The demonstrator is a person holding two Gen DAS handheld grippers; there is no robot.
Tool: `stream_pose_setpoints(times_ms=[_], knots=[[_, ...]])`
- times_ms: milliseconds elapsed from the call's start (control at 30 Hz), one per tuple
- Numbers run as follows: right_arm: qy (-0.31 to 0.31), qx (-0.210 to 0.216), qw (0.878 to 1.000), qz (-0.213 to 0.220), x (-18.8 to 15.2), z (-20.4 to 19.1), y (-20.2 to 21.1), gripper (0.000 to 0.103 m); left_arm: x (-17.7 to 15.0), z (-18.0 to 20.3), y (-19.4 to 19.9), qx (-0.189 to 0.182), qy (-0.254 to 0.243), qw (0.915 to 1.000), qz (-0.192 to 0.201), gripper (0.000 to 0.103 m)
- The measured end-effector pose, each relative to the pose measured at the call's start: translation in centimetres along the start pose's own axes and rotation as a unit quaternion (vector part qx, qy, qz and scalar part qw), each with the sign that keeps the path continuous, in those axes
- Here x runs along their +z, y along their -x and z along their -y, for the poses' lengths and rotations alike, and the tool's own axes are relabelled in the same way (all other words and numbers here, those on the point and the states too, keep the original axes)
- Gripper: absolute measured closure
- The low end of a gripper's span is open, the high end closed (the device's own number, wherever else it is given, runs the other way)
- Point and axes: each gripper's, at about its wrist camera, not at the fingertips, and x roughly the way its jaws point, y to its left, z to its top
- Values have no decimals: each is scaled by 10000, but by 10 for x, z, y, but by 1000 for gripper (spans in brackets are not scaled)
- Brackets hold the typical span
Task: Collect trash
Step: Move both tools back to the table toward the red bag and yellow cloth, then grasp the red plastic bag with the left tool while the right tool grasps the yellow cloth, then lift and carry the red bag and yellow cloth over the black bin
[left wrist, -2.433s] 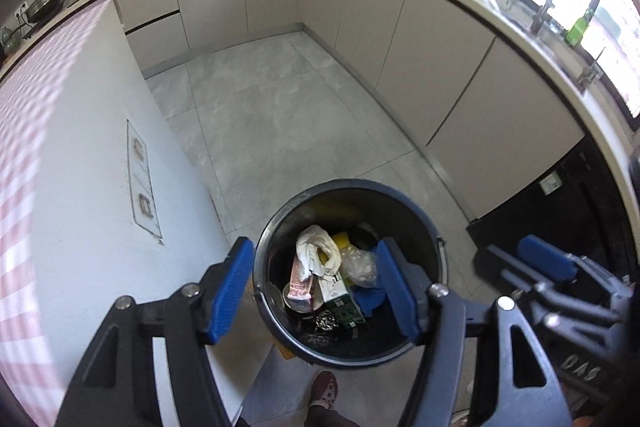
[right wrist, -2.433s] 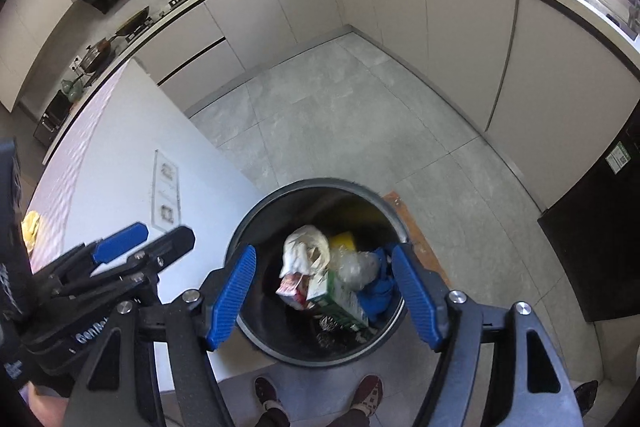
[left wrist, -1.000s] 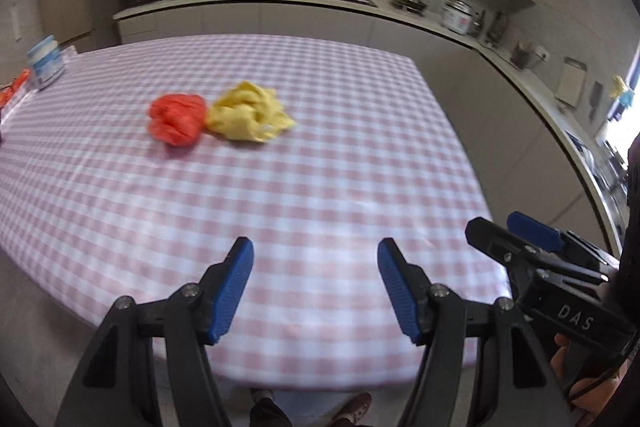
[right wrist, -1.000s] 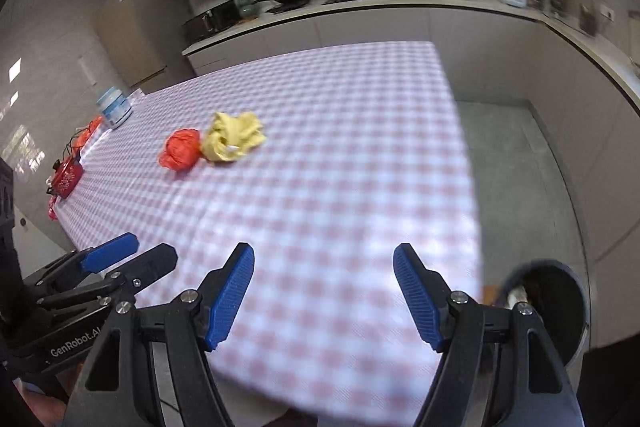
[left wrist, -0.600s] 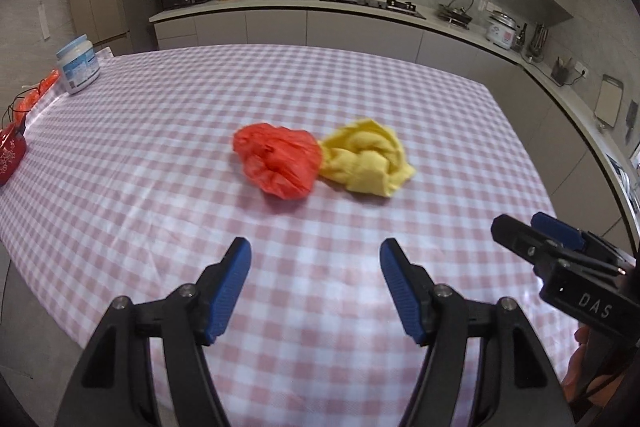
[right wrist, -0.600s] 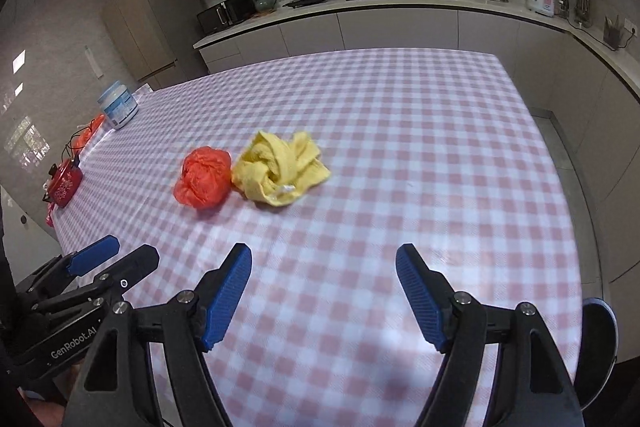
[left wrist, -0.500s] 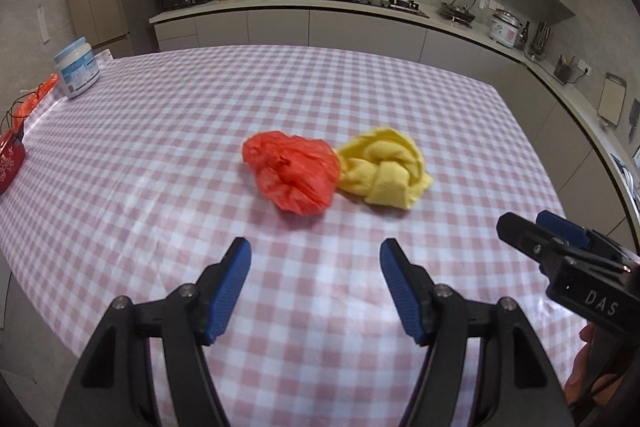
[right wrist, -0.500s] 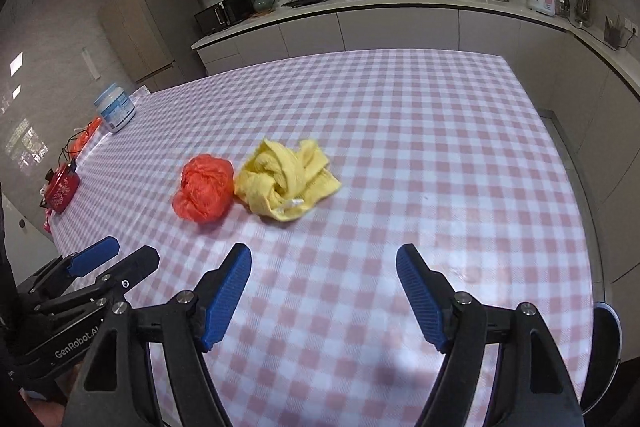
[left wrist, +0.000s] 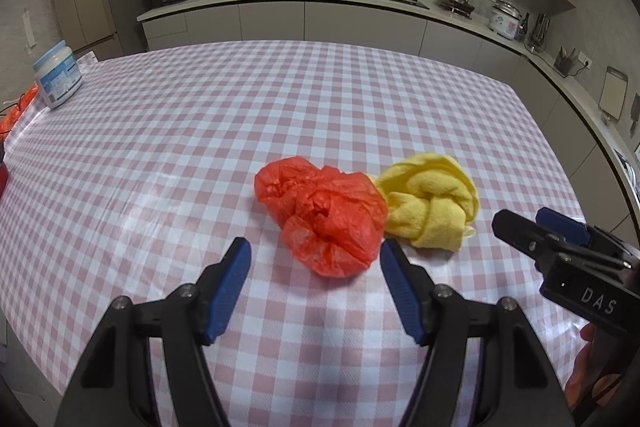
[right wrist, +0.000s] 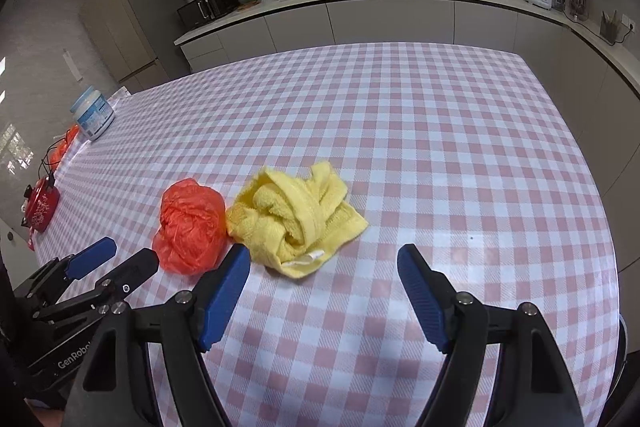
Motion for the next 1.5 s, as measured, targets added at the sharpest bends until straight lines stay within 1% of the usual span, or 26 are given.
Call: stream_pose_setpoints(times_ms=[300, 500, 567, 733, 800, 833, 867, 900, 933, 967, 1000, 1067, 1133, 1300, 1433, 1467, 1500], knots=[[-104, -12, 9999, -109, 19, -2, -32, 24, 13, 1, -27, -123, -28, 9997, -210, 35], [-152, 8, 9997, -196, 28, -3, -54, 23, 15, 7, -45, -143, -98, 9992, -356, 35], [-137, -18, 9996, -235, 28, -4, -63, 23, 15, 8, -53, -130, -108, 9991, -391, 35], [-191, 96, 9993, -301, 27, -5, -82, 23, 13, 5, -69, -166, -40, 9986, -508, 34], [-147, 160, 9993, -306, 27, -7, -86, 24, 12, 4, -67, -144, -52, 9990, -427, 34], [-139, 184, 9993, -304, 26, -8, -88, 26, 12, 4, -66, -167, -47, 9990, -407, 34], [-119, 198, 9993, -287, 25, -10, -89, 31, 11, 3, -65, -185, -38, 9990, -406, 35], [-88, 217, 9994, -263, 25, -12, -89, 41, 11, 3, -64, -196, -30, 9991, -377, 38], [-50, 287, 9993, -254, 25, -13, -89, 47, 10, 2, -63, -190, -36, 9992, -346, 41], [-27, 366, 9990, -262, 25, -15, -90, 55, 10, 2, -61, -180, -48, 9993, -323, 49], [68, 396, 9989, -229, 25, -23, -89, 60, 10, 1, -61, -186, -47, 9993, -316, 56], [154, 372, 9990, -210, 24, -27, -88, 64, 11, 0, -59, -247, 6, 9992, -327, 61], [219, 395, 9988, -201, 24, -33, -89, 66, 12, 1, -58, -260, 16, 9991, -329, 63], [138, 429, 9988, -202, 24, -33, -88, 69, 10, 2, -55, -229, -32, 9993, -306, 67], [125, 404, 9989, -206, 19, -22, -80, 70, 5, 5, -54, -181, -63, 9993, -307, 67], [134, 415, 9988, -236, 18, -21, -80, 69, 5, 5, -54, -167, -64, 9994, -308, 67], [85, 414, 9989, -213, 17, -19, -79, 66, 4, 6, -54, -158, -65, 9994, -312, 67]])
